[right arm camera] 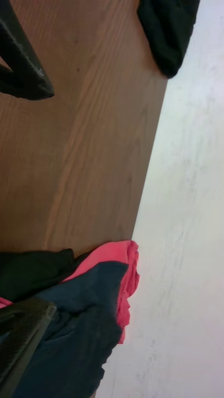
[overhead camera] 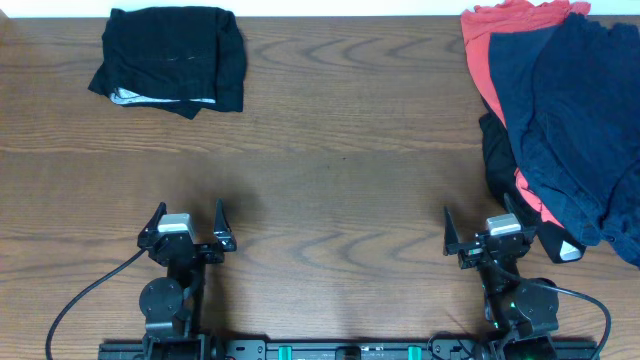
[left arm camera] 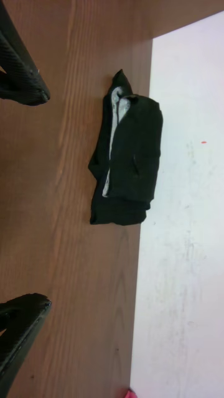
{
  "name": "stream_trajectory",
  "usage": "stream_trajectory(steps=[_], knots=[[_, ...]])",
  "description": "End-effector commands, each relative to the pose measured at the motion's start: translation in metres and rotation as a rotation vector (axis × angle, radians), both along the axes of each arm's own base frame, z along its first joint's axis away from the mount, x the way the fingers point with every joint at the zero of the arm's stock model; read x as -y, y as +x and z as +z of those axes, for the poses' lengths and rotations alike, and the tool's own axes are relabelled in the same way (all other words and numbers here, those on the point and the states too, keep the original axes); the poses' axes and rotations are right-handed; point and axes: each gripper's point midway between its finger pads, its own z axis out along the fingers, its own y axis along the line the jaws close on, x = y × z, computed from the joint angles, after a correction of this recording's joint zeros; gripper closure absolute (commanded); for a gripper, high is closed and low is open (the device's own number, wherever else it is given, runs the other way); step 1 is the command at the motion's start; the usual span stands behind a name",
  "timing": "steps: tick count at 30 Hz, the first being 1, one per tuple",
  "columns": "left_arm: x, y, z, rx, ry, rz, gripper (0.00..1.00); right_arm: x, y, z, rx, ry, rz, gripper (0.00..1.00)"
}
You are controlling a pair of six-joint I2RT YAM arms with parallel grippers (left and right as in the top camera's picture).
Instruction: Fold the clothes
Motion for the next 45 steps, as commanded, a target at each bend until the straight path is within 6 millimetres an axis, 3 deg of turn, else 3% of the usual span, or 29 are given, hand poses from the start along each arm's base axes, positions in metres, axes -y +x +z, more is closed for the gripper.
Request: stream_trajectory(steps=[1, 45], knots=[[0.0016, -0.0014, -0.0141, -0.049, -0.014, -0.006, 0.02, -0.0026, -0.0008, -0.0003, -0.001, 0.008, 0.012, 0.01], [0.0016, -0.0014, -0.014, -0.049, -0.014, -0.006, 0.02, 0.0019, 0.0, 0.0008, 0.004, 0.007, -0.015, 0.01]])
